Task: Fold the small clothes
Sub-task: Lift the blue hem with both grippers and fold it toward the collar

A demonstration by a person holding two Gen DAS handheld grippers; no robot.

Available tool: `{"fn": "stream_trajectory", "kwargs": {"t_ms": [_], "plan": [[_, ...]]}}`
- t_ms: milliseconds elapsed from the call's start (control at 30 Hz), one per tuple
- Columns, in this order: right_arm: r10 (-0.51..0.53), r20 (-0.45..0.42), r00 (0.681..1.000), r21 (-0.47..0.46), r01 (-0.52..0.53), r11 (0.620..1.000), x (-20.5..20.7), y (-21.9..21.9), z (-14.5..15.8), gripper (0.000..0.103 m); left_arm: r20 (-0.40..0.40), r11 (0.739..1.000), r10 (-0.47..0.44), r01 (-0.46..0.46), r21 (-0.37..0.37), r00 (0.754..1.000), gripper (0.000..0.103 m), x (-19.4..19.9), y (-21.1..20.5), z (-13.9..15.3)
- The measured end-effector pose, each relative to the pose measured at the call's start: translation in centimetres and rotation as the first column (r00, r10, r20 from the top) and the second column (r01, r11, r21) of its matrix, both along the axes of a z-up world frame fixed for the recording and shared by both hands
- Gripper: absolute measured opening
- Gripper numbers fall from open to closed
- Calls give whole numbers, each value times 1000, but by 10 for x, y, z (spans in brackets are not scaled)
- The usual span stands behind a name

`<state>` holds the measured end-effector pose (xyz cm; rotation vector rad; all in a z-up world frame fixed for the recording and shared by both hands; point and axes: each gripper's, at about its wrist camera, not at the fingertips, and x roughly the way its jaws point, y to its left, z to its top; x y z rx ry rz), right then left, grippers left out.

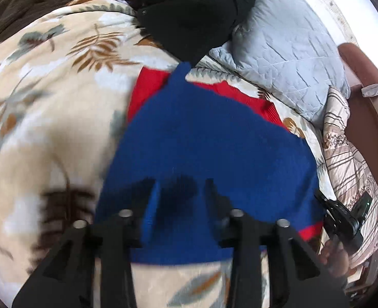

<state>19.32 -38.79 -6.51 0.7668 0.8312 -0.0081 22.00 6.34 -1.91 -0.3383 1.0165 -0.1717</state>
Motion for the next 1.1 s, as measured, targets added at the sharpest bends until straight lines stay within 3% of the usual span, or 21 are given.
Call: {"fn": "stream_trajectory", "kwargs": {"t_ms": [67,167,200,333,400,467,567,767,867,900,967,1100], "plan": [[-13,74,997,-43,16,999,-7,4,8,8,-2,1000,12,-12,2,1000,37,-4,0,-6],[-64,186,980,-24,70,997,-19,-9,31,6,-1,999,31,-31,44,1000,37,11,0,-5],[-71,184,980,-48,81,996,-20,-11,34,6,6,997,55,-55,51,998,37,14,1,-6],[-83,-21,996,-4,83,997,-14,-13,-9,7,-20,993,110,-109,47,994,36,28,12,-19],[-109,-11,994,0,109,994,-18,-11,-6,9,-17,992,129,-129,1,991,36,27,21,-13],[-119,40,992,-60,121,991,-20,-7,13,14,18,988,150,-149,-47,988,37,24,31,-7],[-115,130,985,-93,128,987,-14,-3,29,21,50,983,183,-181,-38,982,46,23,40,-4],[-113,112,987,-89,123,988,0,-4,21,22,4,980,185,-185,-75,983,46,29,47,-10],[-113,117,987,-46,119,992,10,-15,15,24,55,990,144,-144,-4,988,47,40,39,7],[-109,113,988,-29,113,993,17,-18,12,26,67,991,127,-129,21,990,53,48,35,12],[-116,107,987,21,115,993,26,-24,5,29,77,990,99,-106,97,992,55,70,25,18],[-105,103,989,115,93,989,43,-28,-8,31,23,980,26,-30,195,999,56,109,2,13]]}}
